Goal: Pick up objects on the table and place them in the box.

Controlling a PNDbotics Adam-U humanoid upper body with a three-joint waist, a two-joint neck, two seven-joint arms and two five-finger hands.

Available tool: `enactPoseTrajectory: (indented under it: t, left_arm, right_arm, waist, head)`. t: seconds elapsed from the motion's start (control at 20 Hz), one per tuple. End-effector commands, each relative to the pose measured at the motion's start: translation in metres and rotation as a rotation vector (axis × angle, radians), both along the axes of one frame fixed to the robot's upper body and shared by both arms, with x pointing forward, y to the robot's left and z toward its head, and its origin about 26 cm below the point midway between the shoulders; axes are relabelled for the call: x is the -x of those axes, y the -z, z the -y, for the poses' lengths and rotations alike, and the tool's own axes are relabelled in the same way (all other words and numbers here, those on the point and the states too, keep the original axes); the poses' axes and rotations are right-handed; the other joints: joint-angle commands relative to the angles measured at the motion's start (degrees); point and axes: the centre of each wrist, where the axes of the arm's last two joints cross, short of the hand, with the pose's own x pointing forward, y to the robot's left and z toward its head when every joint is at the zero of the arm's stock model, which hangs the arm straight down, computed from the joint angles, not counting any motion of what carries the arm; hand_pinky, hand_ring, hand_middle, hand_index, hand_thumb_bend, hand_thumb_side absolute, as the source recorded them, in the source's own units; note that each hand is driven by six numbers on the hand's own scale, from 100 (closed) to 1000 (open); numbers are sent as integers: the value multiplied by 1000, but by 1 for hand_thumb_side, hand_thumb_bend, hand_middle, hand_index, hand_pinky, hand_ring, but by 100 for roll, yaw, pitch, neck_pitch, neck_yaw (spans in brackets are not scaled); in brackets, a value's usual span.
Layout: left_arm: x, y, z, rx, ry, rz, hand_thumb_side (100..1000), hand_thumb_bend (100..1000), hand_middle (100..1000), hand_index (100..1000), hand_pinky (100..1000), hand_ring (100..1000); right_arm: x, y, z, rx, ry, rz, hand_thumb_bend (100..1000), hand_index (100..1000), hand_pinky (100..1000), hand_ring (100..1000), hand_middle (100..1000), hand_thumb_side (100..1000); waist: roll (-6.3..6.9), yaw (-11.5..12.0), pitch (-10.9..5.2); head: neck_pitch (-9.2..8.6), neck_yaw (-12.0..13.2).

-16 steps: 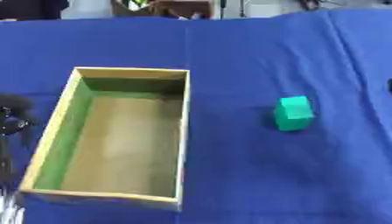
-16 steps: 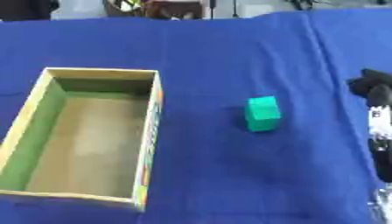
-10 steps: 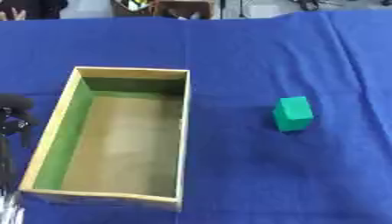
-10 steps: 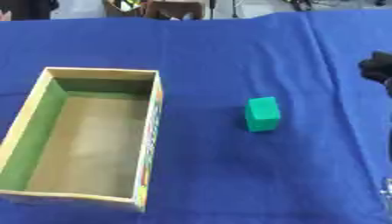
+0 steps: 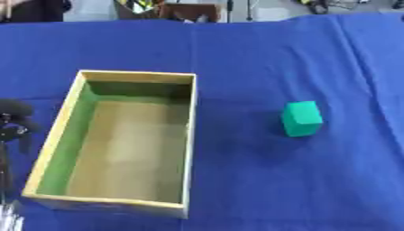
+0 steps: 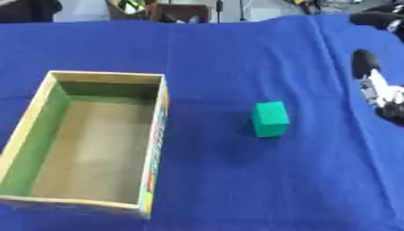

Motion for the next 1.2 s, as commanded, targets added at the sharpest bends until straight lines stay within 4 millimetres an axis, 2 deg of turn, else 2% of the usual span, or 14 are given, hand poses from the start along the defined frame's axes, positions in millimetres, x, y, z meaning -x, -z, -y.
enactPoseTrajectory:
  t: [0.05,0.2,0.25,0.4,0.55,0.65,0.75,0.9,1.2]
  left_arm:
    - [2,-7,-1,-27,7,21,911,100,485,478,100,362]
    - [2,-7,0,-29,13,20,912,100,486,478,100,362]
    - [2,-7,0,-30,15,19,912,100,486,478,100,362]
    - [2,-6,1,-33,22,17,912,100,486,478,100,362]
    - [2,-6,1,-36,27,15,912,100,486,478,100,362]
    - [2,-6,2,-38,31,15,912,100,486,478,100,363]
    - [2,-7,2,-38,34,15,913,100,487,478,100,363]
    - [2,-7,2,-39,37,13,914,100,487,478,100,363]
    - [2,-7,3,-39,42,13,914,100,487,477,100,363]
  right_arm:
    - [7,-23,-4,205,68,18,125,873,772,811,753,1000]
    - [6,-32,-11,349,88,-20,296,883,792,833,765,1000]
    - [4,-34,-12,390,91,-42,381,891,799,839,767,1000]
    - [-5,-40,-15,502,108,-122,414,900,808,847,759,1000]
    - [-15,-42,-19,577,129,-194,436,909,812,852,758,944]
    - [-24,-41,-20,608,148,-255,522,931,819,863,777,896]
    - [-32,-39,-21,619,167,-312,603,953,828,871,792,885]
    - [-41,-35,-21,632,200,-367,605,966,833,881,817,860]
    - [-66,-21,-20,657,228,-462,601,984,835,885,812,830]
  waist:
    - [-16,19,-132]
    - [-29,56,-137]
    - [-30,66,-139]
    - [-39,105,-148]
    - [-49,138,-153]
    - [-53,153,-155]
    - [-59,163,-154]
    - [-70,173,-151]
    - [-89,215,-153]
  head:
    - [-48,-51]
    - [-57,-85]
    - [-59,-98]
    - [-63,-156]
    - [-56,-197]
    - [-56,-212]
    - [-57,-220]
    - [-47,-216]
    - [-49,-236]
